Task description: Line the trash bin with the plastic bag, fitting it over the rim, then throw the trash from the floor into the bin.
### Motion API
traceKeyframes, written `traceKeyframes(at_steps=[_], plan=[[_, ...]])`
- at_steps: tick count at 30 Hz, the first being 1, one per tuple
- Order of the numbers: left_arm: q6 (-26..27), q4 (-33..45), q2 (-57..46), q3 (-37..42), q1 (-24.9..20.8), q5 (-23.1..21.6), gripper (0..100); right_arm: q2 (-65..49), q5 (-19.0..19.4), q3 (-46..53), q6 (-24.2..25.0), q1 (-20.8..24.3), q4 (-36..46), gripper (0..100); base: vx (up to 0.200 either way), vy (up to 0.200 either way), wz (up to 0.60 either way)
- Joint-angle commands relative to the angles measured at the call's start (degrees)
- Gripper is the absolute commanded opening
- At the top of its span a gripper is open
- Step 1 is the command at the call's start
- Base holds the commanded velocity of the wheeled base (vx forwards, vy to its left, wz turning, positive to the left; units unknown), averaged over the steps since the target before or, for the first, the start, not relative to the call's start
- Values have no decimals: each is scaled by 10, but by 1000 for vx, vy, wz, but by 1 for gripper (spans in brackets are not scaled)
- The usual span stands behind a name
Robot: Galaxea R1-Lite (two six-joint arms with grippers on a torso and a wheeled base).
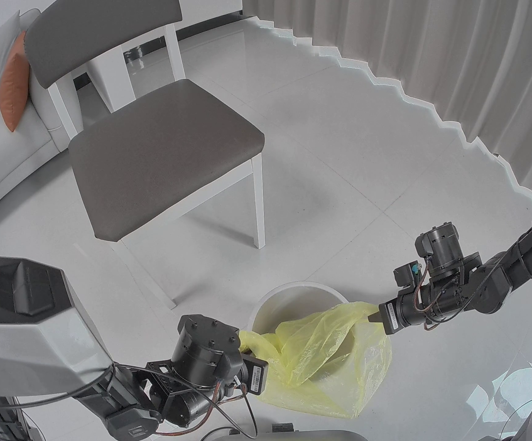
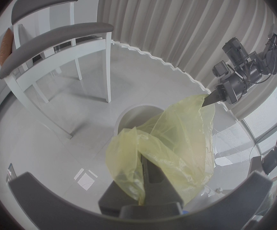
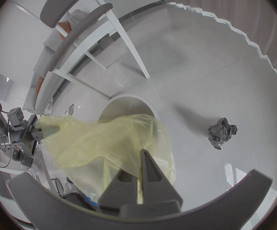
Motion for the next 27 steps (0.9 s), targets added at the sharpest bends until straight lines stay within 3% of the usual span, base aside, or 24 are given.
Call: traceKeyframes(at_steps=[1, 14, 27], plan=[[0, -28, 14, 24, -8, 1, 0, 1, -1, 15, -2, 3, -1, 0, 0, 0, 0], [1, -127, 33, 90, -23, 5, 0, -5, -1, 43, -1, 10, -1, 0, 0, 0, 0], [0, -134, -42, 156, -29, 7, 0, -55, -2, 77, 0, 16, 0, 0, 0, 0, 0]])
